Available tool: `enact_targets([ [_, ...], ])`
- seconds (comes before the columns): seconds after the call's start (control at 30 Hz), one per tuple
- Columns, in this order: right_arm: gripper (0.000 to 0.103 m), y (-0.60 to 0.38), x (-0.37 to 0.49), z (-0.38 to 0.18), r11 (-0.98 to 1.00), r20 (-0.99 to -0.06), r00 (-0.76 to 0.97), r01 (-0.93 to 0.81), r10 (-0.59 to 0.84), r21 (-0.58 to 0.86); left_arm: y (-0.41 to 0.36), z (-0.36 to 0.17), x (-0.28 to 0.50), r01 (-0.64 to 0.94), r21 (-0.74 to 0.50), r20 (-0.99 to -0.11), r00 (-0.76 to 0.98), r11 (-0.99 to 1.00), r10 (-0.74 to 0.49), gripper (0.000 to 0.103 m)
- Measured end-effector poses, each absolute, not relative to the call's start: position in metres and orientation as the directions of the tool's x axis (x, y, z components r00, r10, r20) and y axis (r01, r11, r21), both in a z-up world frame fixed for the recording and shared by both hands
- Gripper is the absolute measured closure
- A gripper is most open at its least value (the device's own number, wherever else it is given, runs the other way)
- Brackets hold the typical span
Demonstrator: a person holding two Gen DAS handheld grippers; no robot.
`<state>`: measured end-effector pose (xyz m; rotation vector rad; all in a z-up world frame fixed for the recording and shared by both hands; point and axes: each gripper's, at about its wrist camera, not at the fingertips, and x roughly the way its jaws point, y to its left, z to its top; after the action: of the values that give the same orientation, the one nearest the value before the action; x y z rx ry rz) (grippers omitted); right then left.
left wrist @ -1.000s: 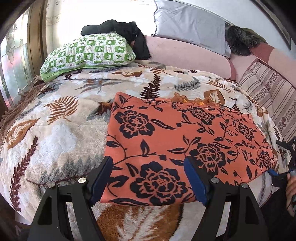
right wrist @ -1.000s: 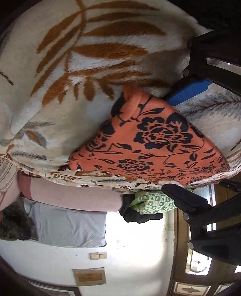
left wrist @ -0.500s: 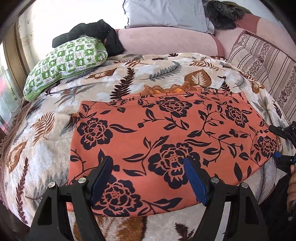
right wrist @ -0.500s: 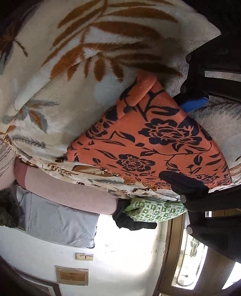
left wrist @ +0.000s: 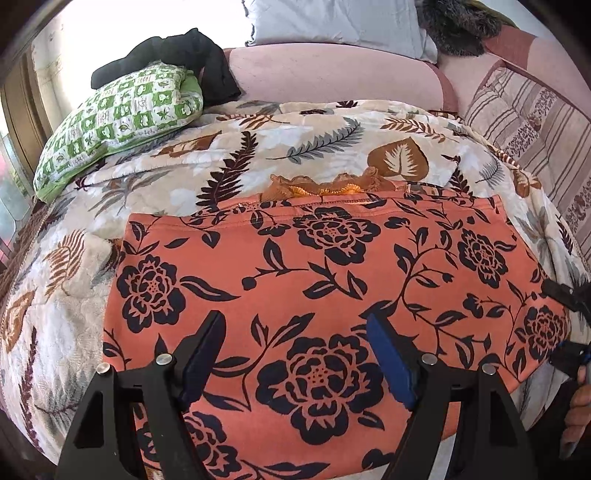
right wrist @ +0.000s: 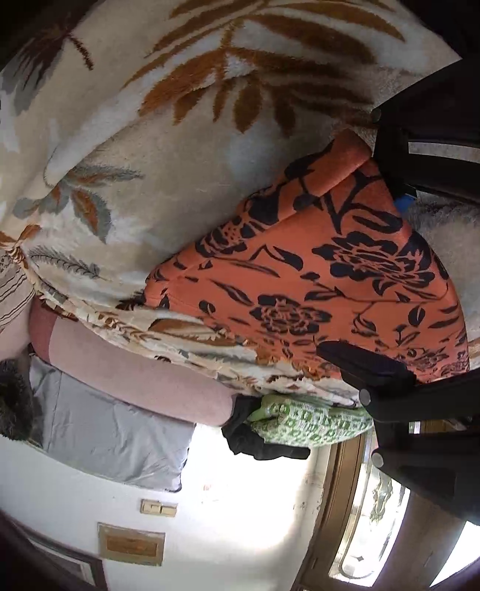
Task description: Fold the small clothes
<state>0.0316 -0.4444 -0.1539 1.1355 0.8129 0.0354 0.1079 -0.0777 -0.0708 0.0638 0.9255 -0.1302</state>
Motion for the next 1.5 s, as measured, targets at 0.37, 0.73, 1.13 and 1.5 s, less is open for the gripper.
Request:
enact_targets([
  [0.37,0.057,-0.452,0.038,-0.163,0.423,-0.548,0.712,0.375,0.440,0.825,-0.086,-0.105,0.133,0.145,0.003,-0.850,0.521,0.989,-0.074,0.023],
  [0.73,0.082,-0.443,0.033,-0.150,0.673,-0.708,0.617,0.365,0.343,0.644,-0.086,-0.109,0.133,0.170,0.036,-0.829,0.556,0.985,-0.066,0.015],
  [1.13,0.020,-0.502,0.154,-0.108,0.751,-0.654,0.617,0.150,0.437,0.643,-0.086,-0.110,0.134,0.173,0.035,-0.827,0.558,0.984,-0.068,0.012],
  [1.5,0.090,-0.442,0.210,-0.099,0.945,-0.812,0.519,0.020,0.268,0.326,-0.083,-0.113,0.133,0.186,0.022,-0.809,0.581,0.982,-0.092,0.009],
])
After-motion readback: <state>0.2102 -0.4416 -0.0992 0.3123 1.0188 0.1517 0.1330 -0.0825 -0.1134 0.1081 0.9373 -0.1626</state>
